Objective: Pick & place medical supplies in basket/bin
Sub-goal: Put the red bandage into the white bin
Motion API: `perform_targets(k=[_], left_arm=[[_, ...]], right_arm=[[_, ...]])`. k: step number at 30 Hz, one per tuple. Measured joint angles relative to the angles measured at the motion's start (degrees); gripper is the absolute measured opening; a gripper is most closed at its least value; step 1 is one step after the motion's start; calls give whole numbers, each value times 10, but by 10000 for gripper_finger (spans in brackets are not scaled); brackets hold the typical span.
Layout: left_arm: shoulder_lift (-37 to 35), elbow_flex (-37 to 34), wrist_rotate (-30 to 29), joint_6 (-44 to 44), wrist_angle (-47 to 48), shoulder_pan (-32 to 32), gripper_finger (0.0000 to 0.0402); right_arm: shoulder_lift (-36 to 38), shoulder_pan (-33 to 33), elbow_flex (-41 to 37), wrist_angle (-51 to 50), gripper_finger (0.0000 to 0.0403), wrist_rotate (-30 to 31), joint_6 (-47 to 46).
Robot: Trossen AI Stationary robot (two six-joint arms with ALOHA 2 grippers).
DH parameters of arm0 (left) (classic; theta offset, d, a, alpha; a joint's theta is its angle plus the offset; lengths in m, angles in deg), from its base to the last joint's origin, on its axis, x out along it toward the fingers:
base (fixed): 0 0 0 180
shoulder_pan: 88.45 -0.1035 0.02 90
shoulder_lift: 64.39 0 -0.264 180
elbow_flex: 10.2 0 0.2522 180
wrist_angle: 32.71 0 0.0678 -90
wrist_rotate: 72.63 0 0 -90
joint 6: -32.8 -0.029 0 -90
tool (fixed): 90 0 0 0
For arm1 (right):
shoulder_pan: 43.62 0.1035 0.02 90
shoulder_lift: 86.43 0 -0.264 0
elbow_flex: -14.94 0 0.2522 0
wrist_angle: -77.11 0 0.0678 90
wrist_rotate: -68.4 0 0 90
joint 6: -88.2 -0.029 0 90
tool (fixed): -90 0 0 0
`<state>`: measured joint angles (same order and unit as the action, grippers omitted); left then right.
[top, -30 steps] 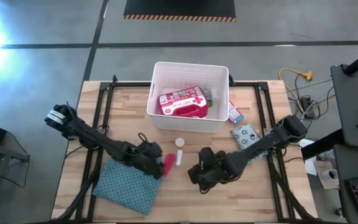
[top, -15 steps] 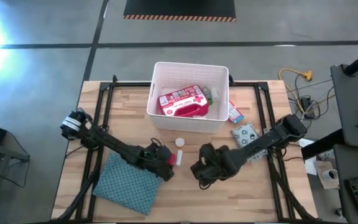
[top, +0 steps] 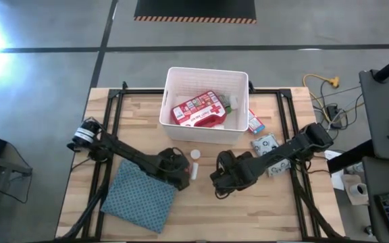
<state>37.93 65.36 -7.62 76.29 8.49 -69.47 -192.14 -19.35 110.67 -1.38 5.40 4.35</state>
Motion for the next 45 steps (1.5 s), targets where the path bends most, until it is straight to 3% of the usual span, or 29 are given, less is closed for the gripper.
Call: perform_targets(k=[9, 19, 26, 31, 34, 40, 45], left_arm=[[-24, -17, 23, -13, 18, -7, 136], [-198, 1, -42, -38, 16, -7, 116], [-337, 2, -46, -261, -138, -9, 116], [-368, 27, -50, -413, -146, -96, 116], [-361, 50, 3, -454, -133, -174, 116], [-299, 95, 190, -460, -115, -332, 116], [-231, 137, 230, -479, -113, -394, 116]], right_arm=[[1, 0, 0, 0, 250, 0, -26], [51, 22, 7, 0, 217, 96, -57], [74, 29, 9, 0, 203, 131, -62], [75, 42, 9, 10, 200, 131, -68], [75, 57, 9, 21, 200, 131, -76], [75, 87, 9, 33, 201, 131, -105], [74, 108, 8, 33, 201, 131, -141]])
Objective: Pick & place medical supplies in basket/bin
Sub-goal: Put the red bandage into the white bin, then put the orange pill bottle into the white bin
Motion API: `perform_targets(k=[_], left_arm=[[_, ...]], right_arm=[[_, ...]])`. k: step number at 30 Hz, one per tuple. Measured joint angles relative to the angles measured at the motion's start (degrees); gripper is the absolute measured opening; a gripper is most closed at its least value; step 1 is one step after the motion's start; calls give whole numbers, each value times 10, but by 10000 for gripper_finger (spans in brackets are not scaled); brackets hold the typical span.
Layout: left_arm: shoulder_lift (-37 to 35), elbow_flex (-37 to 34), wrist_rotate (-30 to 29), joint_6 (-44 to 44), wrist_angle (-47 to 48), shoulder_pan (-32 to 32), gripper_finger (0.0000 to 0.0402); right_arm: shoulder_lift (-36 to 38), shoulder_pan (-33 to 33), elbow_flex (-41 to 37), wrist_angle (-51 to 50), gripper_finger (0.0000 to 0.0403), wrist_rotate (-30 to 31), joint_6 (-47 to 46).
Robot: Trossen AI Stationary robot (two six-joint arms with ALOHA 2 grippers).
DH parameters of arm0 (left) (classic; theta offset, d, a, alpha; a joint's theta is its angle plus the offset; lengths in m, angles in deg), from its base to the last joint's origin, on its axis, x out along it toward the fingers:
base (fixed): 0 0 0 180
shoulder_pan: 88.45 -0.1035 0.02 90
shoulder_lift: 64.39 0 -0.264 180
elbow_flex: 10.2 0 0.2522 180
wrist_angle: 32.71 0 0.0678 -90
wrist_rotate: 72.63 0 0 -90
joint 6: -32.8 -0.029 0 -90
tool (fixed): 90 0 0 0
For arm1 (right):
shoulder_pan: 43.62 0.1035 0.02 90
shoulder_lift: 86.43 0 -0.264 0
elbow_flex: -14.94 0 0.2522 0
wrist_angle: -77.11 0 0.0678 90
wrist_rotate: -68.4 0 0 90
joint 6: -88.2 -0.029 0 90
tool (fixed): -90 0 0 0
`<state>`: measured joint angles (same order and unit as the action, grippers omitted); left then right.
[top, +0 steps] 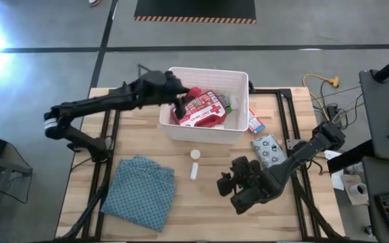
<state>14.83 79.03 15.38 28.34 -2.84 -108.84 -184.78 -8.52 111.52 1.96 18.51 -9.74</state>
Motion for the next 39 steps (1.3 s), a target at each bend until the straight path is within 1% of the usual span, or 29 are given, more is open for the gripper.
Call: perform_targets(k=[2, 4, 9, 12, 14, 18, 20, 22, 24, 27, 31, 33, 37, 39], left_arm=[[31, 23, 0, -12, 24, -10, 117], [62, 53, 0, -26, 68, -11, 126], [127, 147, -14, -30, 171, -8, 169], [149, 208, -42, -31, 234, -4, 195], [159, 236, -48, -42, 261, -3, 209], [155, 268, -64, -81, 311, -1, 225], [138, 277, -78, -77, 354, 14, 225], [103, 272, -106, -62, 389, 43, 218], [57, 245, -134, -39, 406, 82, 207], [-15, 175, -144, 27, 395, 140, 192], [-119, 47, -148, 156, 341, 216, 178], [-170, -26, -154, 211, 295, 248, 174], [-260, -162, -166, 291, 202, 310, 171], [-302, -221, -165, 328, 156, 345, 171]], right_arm=[[0, 5, -4, 2, 201, 0, -7], [0, 6, -10, 6, 201, -1, -7], [-1, 7, -21, 9, 201, -13, 2], [-1, 7, -30, 11, 201, -37, 16], [-1, 7, -39, 22, 201, -42, 32], [-1, 4, -54, 46, 201, -44, 54], [-1, -3, -66, 83, 201, -53, 75], [-1, -18, -83, 139, 201, -76, 124], [-2, -37, -101, 210, 201, -91, 179], [-2, -69, -122, 300, 201, -93, 241], [-3, -118, -121, 341, 201, -95, 276], [-3, -142, -120, 364, 201, -127, 307], [-19, -183, -119, 420, 201, -235, 329], [-35, -195, -107, 410, 201, -255, 321]])
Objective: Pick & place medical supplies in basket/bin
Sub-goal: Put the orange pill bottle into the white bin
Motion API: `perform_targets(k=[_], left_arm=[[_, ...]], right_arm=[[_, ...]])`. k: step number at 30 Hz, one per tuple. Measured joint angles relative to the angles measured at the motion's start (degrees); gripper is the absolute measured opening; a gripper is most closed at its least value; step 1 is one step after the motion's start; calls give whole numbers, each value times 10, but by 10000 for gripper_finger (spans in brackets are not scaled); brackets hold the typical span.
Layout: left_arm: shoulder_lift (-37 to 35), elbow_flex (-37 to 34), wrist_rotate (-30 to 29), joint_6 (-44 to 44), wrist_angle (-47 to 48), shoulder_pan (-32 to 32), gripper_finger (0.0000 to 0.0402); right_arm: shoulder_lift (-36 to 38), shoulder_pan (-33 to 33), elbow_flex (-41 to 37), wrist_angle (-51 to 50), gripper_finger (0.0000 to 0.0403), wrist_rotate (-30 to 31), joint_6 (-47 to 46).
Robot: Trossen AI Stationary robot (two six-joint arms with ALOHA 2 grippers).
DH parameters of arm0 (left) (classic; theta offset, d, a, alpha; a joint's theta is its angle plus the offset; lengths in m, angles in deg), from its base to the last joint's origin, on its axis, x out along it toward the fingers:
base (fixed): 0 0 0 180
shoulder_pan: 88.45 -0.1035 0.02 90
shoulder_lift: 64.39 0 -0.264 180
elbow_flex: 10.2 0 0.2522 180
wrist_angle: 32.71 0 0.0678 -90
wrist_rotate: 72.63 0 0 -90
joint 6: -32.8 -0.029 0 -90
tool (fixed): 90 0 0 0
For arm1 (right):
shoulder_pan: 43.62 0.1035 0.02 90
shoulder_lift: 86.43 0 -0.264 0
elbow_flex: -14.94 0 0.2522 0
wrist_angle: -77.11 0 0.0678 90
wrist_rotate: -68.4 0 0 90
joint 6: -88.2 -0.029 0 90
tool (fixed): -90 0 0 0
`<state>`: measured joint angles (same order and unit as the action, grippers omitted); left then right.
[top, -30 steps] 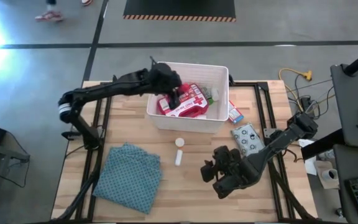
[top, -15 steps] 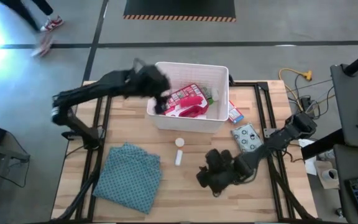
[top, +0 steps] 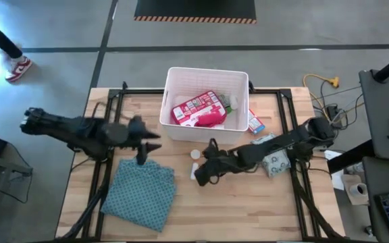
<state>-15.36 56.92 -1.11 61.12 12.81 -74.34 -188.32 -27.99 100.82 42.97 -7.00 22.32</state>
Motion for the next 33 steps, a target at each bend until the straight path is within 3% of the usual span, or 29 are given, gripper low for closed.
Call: perform_targets(k=[6, 12, 22, 26, 33], left_arm=[[-91, -135, -51, 91, -100, 101, 171], [-117, -201, -73, 158, -103, 147, 171], [-80, -205, -72, 178, -100, 178, 171], [-69, -205, -71, 178, -99, 184, 171], [-62, -205, -70, 177, -99, 188, 171]], right_arm=[[-58, -11, 85, -93, 201, 35, -57], [-160, -14, 212, -214, 225, 50, -89], [-271, 0, 430, -452, 332, 123, -164], [-291, -5, 459, -451, 354, 139, -163], [-324, -17, 472, -467, 358, 124, -196]])
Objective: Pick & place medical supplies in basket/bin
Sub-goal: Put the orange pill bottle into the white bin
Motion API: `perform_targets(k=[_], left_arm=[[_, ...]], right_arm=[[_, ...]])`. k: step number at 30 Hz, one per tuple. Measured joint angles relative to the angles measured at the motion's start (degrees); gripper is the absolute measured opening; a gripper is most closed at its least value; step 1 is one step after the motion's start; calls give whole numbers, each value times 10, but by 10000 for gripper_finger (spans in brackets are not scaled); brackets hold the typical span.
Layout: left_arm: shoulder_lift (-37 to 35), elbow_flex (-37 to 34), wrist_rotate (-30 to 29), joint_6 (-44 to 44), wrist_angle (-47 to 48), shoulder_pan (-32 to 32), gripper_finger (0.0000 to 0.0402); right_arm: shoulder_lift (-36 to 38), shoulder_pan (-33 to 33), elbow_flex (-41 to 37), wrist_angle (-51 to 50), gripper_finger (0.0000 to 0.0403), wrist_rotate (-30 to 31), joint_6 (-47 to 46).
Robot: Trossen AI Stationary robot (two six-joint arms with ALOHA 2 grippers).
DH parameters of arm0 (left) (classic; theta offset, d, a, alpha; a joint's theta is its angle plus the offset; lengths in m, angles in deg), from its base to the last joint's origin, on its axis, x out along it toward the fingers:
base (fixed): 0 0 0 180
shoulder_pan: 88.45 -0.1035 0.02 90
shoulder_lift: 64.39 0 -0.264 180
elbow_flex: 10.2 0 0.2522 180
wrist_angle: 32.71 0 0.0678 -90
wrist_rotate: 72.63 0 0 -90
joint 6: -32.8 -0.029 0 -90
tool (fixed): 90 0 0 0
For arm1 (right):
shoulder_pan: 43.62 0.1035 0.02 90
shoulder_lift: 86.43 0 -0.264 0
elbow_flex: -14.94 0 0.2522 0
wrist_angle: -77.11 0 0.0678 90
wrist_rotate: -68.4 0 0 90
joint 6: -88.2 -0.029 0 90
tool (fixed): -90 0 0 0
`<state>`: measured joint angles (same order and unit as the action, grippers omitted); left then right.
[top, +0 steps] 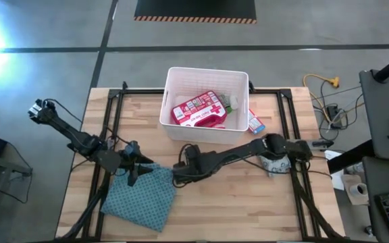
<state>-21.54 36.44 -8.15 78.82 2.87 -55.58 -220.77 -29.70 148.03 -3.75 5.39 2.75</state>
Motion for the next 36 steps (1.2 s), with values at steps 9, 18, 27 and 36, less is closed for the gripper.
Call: perform_targets(k=[9, 18, 27, 36], left_arm=[[-1, 0, 0, -5, 1, 0, 171], [-1, -1, 0, -5, 2, 0, 171], [-1, -2, 0, -5, 2, 0, 171], [-1, -3, 0, -5, 12, 0, 171]], right_arm=[[-9, -17, -21, 0, 359, 1, 1], [-22, -53, -22, 7, 340, -25, 60], [-24, -54, -23, 19, 291, -49, 66], [-24, -56, -25, 15, 225, -46, 76]])
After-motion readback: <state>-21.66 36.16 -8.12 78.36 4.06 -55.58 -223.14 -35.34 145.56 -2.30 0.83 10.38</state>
